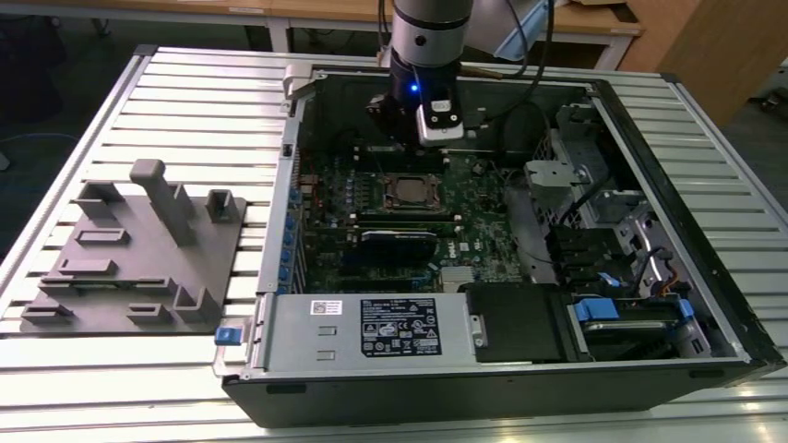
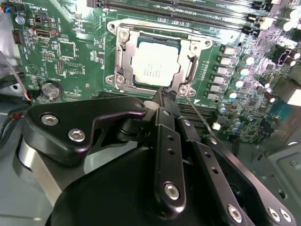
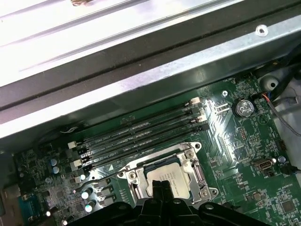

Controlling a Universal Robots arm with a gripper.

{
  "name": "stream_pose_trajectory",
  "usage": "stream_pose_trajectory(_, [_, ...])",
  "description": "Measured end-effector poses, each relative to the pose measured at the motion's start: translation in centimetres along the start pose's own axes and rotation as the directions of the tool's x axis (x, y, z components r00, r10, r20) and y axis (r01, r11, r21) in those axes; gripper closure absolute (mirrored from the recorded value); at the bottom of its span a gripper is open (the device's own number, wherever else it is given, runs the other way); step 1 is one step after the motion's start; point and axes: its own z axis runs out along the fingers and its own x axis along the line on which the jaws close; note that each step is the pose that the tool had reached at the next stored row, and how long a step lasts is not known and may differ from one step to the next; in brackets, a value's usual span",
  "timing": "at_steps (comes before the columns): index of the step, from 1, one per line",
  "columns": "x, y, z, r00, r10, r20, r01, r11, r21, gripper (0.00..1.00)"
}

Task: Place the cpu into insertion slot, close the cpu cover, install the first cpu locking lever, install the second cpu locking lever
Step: 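Install the first cpu locking lever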

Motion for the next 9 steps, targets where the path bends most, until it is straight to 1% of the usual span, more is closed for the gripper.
stream_pose_trajectory(9, [0.00,0.00,0.00,1.0000,-0.002,-0.0002,0.002,1.0000,0.0000,0.90])
